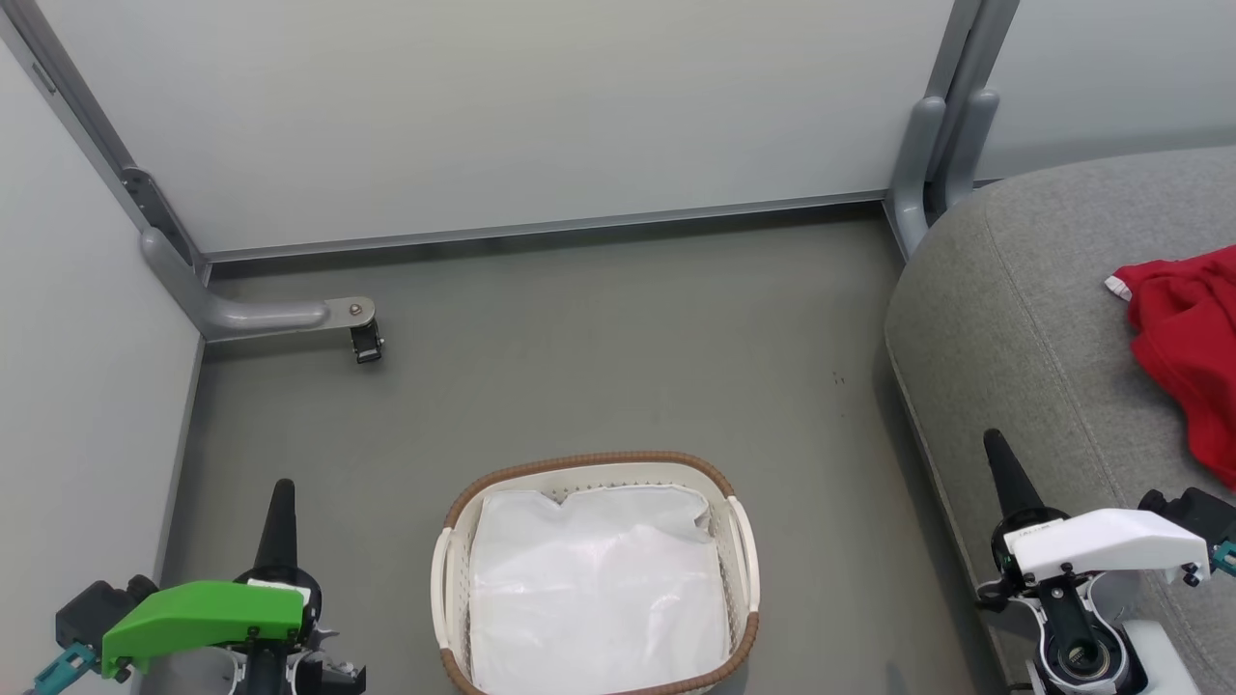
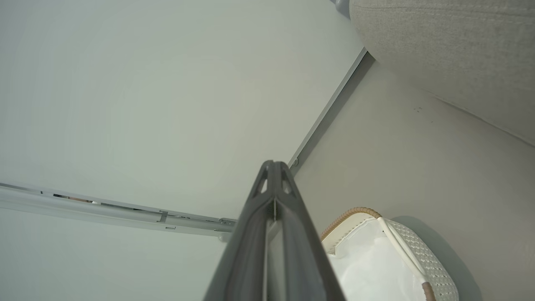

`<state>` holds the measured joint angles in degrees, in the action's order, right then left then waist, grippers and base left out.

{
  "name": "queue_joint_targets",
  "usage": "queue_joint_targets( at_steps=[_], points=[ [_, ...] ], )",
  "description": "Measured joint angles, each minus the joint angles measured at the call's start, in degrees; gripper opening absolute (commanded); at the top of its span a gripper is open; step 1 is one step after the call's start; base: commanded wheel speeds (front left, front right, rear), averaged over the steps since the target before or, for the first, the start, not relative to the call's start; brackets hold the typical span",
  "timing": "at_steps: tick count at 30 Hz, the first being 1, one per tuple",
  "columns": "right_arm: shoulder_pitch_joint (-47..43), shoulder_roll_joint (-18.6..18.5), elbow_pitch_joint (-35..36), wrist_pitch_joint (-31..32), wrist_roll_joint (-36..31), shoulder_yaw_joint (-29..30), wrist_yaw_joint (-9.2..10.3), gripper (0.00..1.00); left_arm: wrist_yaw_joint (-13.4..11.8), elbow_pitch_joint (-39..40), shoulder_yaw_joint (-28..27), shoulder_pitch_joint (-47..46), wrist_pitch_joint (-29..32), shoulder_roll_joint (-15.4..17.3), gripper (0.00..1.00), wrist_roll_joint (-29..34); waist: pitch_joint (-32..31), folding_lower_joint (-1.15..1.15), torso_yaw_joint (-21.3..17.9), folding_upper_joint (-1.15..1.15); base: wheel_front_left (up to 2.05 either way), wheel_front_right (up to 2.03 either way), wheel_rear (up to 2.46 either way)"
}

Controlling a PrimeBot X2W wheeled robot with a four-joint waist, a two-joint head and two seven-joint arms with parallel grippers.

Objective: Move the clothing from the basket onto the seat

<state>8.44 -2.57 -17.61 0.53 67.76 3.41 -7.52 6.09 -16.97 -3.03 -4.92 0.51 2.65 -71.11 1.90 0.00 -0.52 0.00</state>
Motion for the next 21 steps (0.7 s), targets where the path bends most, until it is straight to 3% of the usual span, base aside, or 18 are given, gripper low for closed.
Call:
queue_joint_targets(
  at_steps=[21],
  points=[
    [-0.91,-0.05,1.62,2.81,11.45,1.48,0.01,0.0,0.55,1.4,-1.62,-0.42,2.82,0.01,0.0,-9.82,-0.72,0.0,0.21,0.0,0.0,0.0,0.0]
  ],
)
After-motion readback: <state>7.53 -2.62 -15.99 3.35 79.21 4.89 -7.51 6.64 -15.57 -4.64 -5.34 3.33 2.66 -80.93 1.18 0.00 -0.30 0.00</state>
